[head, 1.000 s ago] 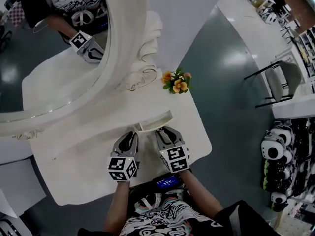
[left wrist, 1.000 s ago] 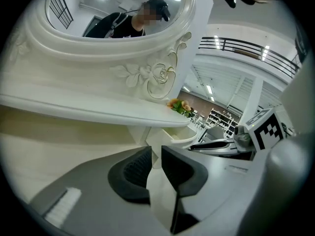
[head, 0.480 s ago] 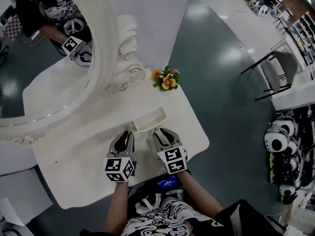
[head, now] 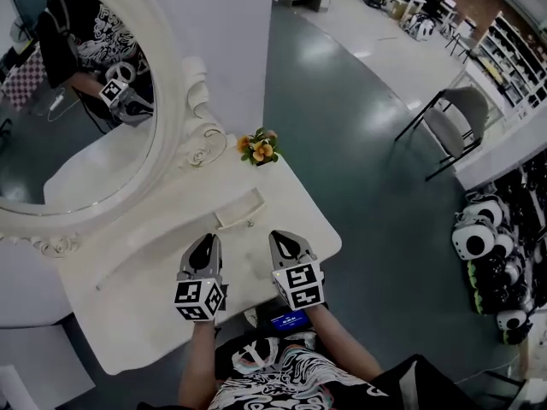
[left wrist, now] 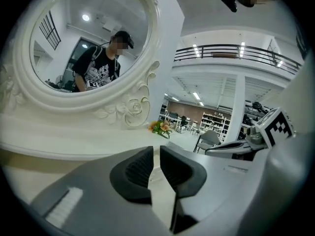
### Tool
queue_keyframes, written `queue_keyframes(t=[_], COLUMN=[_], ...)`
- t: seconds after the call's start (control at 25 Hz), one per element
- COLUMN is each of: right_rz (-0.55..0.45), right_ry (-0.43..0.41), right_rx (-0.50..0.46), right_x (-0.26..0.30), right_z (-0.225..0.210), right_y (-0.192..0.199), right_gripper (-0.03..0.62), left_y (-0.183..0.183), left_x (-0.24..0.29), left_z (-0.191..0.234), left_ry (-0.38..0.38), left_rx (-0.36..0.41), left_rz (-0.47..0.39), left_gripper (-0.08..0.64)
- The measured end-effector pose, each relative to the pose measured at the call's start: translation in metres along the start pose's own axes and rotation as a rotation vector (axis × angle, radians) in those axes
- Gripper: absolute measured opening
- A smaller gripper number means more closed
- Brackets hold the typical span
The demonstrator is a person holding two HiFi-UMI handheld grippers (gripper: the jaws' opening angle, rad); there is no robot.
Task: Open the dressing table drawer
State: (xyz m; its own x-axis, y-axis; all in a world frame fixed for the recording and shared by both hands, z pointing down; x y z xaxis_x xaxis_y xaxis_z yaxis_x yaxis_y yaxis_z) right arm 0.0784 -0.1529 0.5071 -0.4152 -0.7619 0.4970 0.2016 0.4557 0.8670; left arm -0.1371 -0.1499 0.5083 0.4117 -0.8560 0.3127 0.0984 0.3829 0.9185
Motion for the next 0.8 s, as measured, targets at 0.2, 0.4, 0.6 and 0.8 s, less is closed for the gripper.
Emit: queue_keyframes(t=[0.2, 0.4, 0.6, 0.8], right_rz=[-0.013, -0.018, -0.021, -0.023], right_ry=[0.008, -0.002, -0.003, -0.004], right_rx=[-0.007, -0.005, -0.006, -0.005], right_x=[-0.016, -0.026, -0.028, -0.021], right_z=[0.01, 0.013, 0.008, 0.009], right_y=[0.0, -0.004, -0.006, -0.006], right_gripper=[0.0, 0.0, 0.0, 0.0], left_y=[-0.008, -0.021, -0.02, -0.016], left_x=[-0.012, -0.019, -0.015, -0.011], left_z=[-0.008, -0.016, -0.021, -0.014], left_ry=[0.022, 0.031, 0.03, 0.031], left_rx=[0.019, 0.027, 0.028, 0.028], left_rz=[-0.03, -0.05, -0.041, -0.035], left_gripper=[0.035, 0.028, 0.025, 0.025])
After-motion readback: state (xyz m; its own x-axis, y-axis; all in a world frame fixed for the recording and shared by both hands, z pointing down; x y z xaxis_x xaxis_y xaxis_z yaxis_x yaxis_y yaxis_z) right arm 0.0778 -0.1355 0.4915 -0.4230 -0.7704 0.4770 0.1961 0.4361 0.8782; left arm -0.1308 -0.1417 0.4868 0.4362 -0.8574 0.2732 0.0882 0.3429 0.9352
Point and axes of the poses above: the fingertips, and each gripper's own axes: x forward along the fingers, z to its left, y out of its underside, the point moved 9 cm from there along -x, backward along the fingers, and after that the axes turned 1 degree about z, right-handed, at the moved point
